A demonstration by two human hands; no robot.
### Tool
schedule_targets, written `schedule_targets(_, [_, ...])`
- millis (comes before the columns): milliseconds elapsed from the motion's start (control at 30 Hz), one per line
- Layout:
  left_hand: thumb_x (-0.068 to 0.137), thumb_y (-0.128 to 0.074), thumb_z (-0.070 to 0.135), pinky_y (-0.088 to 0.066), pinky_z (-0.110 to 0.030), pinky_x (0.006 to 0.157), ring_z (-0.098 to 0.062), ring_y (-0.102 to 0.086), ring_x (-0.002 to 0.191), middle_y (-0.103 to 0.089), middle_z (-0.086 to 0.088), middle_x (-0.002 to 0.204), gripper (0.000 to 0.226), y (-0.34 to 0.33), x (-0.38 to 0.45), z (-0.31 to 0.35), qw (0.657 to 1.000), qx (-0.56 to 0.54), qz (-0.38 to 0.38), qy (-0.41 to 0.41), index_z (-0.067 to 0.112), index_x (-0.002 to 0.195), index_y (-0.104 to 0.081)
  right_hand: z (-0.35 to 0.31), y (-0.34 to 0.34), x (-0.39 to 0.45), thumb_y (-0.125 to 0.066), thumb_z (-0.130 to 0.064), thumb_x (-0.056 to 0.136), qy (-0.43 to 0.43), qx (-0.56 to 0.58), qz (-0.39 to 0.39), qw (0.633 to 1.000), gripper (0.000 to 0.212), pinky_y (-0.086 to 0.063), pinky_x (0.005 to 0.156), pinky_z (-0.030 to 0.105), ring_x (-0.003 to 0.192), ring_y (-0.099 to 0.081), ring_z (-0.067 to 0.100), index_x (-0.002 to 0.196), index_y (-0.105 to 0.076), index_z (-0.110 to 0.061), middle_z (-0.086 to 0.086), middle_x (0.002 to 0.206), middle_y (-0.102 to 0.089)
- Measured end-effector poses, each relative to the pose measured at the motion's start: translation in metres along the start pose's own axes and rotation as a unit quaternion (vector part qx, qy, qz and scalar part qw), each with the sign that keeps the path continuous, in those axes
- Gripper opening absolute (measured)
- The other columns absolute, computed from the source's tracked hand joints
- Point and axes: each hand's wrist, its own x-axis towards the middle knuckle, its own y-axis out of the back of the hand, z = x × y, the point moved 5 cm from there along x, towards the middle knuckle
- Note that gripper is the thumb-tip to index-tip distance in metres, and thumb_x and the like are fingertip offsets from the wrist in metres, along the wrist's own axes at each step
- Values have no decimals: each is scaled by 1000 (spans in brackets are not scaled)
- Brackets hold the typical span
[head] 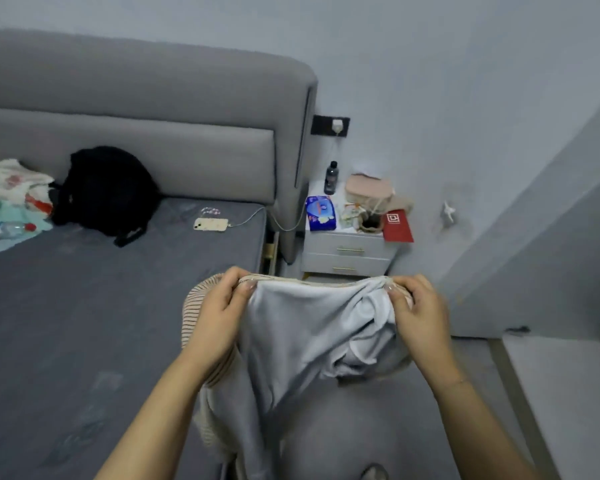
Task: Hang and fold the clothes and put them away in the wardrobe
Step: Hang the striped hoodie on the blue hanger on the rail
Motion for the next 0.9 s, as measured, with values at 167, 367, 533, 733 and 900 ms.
schedule_targets(167, [100,-51,11,-38,-11,73,4,-50,78,-57,12,79,16,-112,52,109,986,-38,-137,-87,15,86,-58,63,94,19,-77,-14,81,-88,-7,-55,995,12,-43,71,24,78,-58,13,84,-70,-24,-6,83,-62])
schedule_targets(367, [95,-54,24,-44,-26,83,-13,-60,89,-64,2,88,16,-263,75,228,925,-21,-307,-220,11,93,-65,99,170,41,-79,-25,80,-68,109,-138,982,27,-48,89,19,97,-62,7,104,-69,-20,-5,101,-63])
schedule_targets(533, [95,-62,25,-46,-24,81,-7,-60,89,-65,8,89,9,-351,101,271,885,62,-302,-348,17,94,-66,146,265,58,-55,-6,95,-36,-50,154,986,13,-50,78,40,85,-62,22,95,-67,-8,5,92,-67])
schedule_targets(733, [82,-68,4,-38,-11,75,-8,-51,86,-55,1,101,25,-446,164,255,830,246,-297,-402,16,104,-68,166,361,77,-64,-15,93,-18,-67,264,962,10,-50,79,27,84,-64,13,96,-72,-10,-1,91,-71])
schedule_targets(900, [80,-62,-2,-46,-36,72,-28,-57,87,-55,-5,100,24,-539,206,256,827,229,-311,-408,11,101,-64,197,427,84,-70,-21,88,-73,-43,334,939,5,-50,79,17,82,-65,3,88,-74,-20,-16,82,-70])
